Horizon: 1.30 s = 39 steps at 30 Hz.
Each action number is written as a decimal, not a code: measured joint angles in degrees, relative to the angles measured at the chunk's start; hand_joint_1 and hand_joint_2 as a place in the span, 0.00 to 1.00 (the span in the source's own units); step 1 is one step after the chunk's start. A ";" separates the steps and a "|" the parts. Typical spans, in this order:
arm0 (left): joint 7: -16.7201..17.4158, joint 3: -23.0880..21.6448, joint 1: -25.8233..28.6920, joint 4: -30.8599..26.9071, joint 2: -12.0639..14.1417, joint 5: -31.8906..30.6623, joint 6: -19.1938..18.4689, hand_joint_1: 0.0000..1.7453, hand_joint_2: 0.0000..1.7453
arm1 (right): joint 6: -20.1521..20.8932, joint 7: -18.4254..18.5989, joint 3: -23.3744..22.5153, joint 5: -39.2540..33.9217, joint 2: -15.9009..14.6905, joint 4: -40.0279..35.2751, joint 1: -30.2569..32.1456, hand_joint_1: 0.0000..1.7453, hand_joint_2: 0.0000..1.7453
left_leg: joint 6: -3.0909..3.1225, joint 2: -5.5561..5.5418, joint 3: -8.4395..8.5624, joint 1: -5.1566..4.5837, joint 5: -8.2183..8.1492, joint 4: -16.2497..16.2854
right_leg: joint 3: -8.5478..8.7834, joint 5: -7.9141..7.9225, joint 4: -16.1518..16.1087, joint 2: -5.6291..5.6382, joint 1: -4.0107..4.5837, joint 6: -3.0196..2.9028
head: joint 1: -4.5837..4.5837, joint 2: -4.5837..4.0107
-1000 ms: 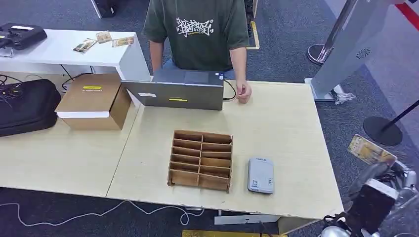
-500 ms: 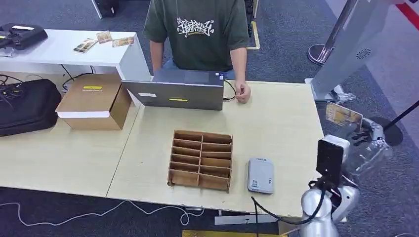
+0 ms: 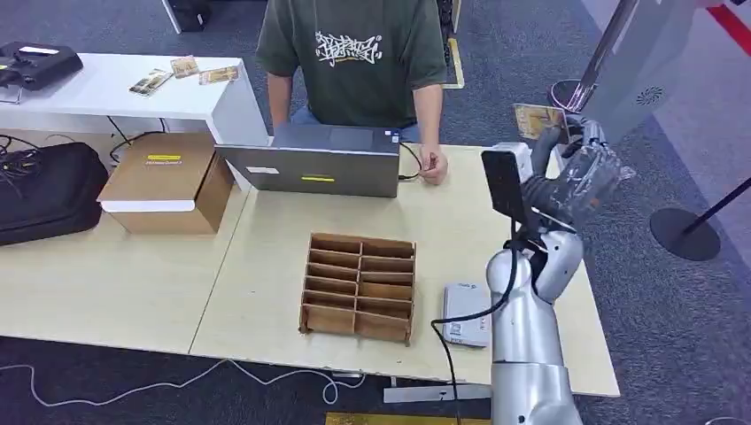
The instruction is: Pass the card to the sensor for recognition and then transmit it.
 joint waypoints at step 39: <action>0.68 -0.26 -0.57 -1.18 1.62 -8.11 -0.61 0.00 0.00 | -0.11 37.70 35.12 19.25 -8.59 43.68 -26.93 1.00 1.00 | 0.00 -0.01 -0.03 -0.01 0.00 0.03 | -0.06 0.01 -0.02 0.01 0.00 0.01 | 0.00 0.00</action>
